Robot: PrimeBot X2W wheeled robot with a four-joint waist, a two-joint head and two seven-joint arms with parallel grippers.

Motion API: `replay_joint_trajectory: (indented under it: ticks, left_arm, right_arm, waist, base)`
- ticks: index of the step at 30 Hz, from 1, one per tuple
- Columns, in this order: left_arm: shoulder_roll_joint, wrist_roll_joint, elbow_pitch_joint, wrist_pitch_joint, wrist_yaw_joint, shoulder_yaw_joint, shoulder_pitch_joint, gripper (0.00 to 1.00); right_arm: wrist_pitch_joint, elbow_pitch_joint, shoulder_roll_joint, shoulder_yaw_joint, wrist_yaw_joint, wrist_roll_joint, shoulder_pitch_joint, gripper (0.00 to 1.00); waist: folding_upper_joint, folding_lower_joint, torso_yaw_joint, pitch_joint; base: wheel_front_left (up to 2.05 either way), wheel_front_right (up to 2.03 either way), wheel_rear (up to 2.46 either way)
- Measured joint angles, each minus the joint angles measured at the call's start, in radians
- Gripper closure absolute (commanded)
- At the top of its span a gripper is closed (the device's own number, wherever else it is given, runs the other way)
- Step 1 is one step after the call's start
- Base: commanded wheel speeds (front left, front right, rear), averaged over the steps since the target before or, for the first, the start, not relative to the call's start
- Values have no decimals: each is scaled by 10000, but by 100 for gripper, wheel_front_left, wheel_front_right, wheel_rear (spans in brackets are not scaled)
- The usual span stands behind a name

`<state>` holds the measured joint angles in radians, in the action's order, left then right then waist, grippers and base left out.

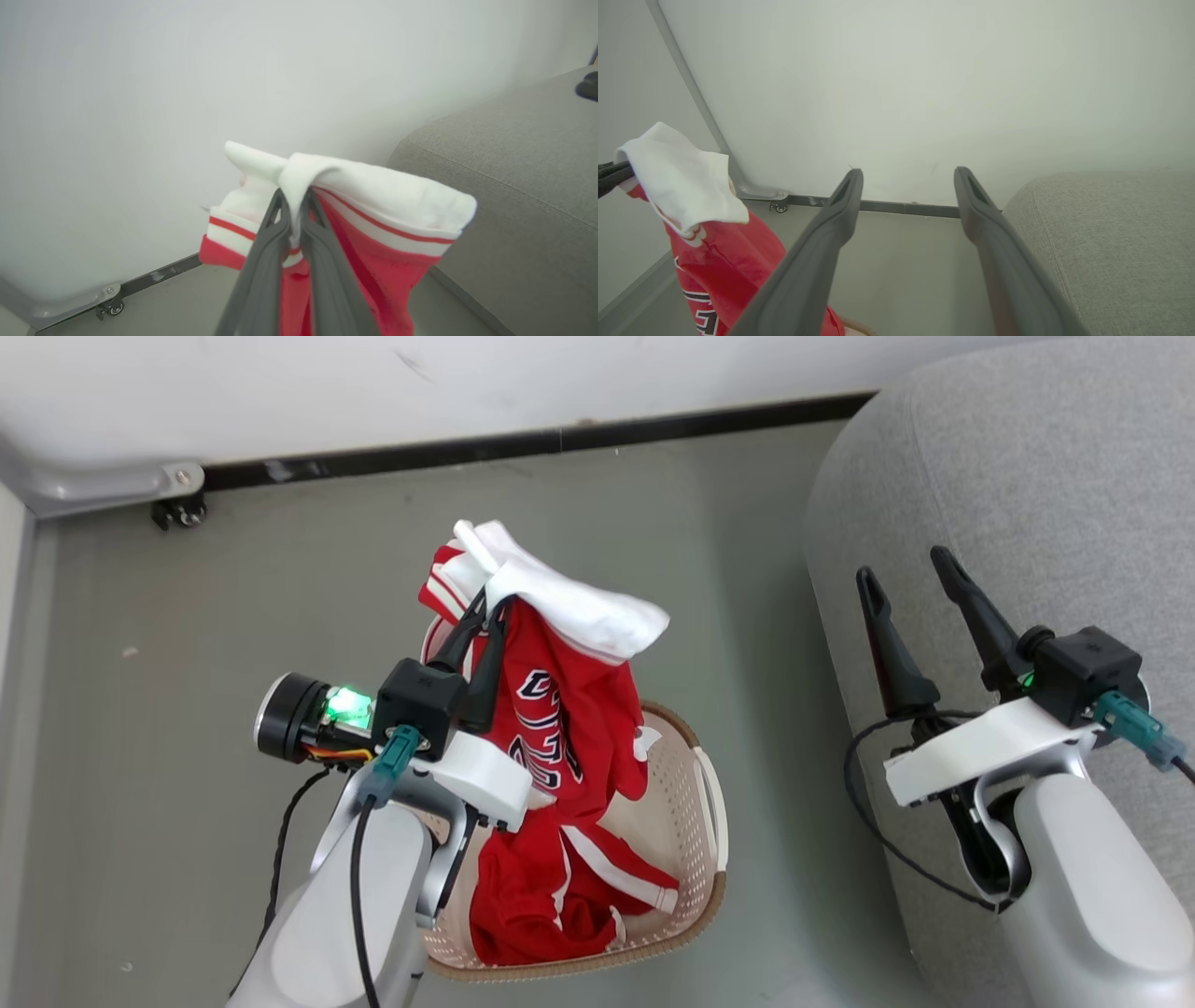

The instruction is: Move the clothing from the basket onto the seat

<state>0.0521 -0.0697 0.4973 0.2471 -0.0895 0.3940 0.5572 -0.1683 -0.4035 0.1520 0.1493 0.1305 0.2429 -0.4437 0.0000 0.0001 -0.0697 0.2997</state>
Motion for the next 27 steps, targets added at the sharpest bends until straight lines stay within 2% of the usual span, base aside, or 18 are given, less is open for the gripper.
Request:
replay_joint_trajectory:
  ticks: [7,18,27]
  left_arm:
    - [36,-226,-445,0,17,-217,-345,100]
    - [481,-245,-1145,10,284,-431,-451,100]
    - [491,-234,-1544,12,568,-253,-442,100]
  right_arm:
    - [157,-50,77,353,0,127,324,0]
    - [784,119,481,1948,2,393,720,0]
    - [1438,232,1026,3444,2,504,794,0]
  waist:
    - [0,0,199,-736]
    - [0,0,457,-1847]
    - [0,-1,574,-2497]
  base:
    - [0,0,0]
    - [0,0,0]
    - [0,0,0]
